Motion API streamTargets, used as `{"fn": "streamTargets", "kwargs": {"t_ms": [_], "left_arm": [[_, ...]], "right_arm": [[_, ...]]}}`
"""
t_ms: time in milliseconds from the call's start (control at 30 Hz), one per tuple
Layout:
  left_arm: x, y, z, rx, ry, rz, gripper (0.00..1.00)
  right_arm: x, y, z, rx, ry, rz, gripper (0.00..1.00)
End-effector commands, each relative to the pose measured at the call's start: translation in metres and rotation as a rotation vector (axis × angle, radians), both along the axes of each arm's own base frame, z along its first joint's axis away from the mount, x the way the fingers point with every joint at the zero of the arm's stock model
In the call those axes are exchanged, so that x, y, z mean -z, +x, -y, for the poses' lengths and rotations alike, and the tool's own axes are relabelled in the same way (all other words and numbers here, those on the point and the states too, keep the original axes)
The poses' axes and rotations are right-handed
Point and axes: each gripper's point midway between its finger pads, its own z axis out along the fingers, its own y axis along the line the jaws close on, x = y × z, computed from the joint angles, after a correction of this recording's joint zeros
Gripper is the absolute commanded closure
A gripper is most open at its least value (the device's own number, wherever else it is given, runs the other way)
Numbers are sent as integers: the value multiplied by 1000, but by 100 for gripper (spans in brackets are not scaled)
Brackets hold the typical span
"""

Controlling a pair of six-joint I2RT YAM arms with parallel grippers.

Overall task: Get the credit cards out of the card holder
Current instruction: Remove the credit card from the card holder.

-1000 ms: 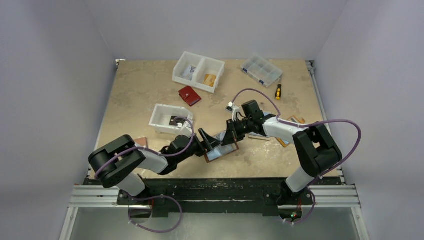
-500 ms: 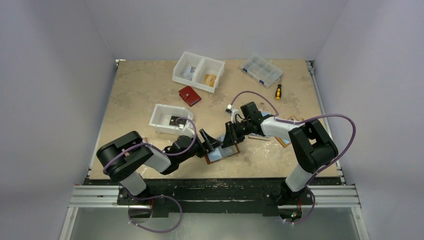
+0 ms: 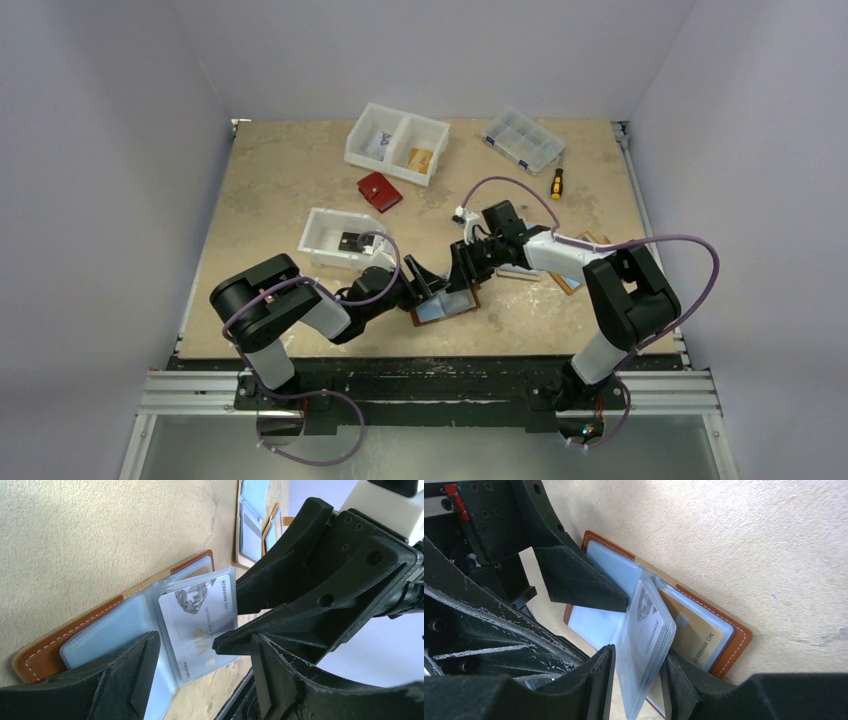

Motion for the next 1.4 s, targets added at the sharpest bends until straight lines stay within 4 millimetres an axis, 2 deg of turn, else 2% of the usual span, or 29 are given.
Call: {"fn": "streamTargets", "kwargs": {"t_ms": [0, 533, 967, 1367], "left_arm": [[1, 5, 3, -7, -2, -2, 30], [14, 2, -3, -21, 23, -42, 30], [19, 0, -3, -14, 28, -51, 31], [20, -1, -3, -14, 24, -50, 31]], "right_arm": [[-24, 19, 1, 7, 3, 112, 54], [-26, 29, 20, 59, -37, 147, 49], [-17, 18, 14, 40, -1, 54, 50], [-4, 16, 16, 48, -31, 12, 50]]}}
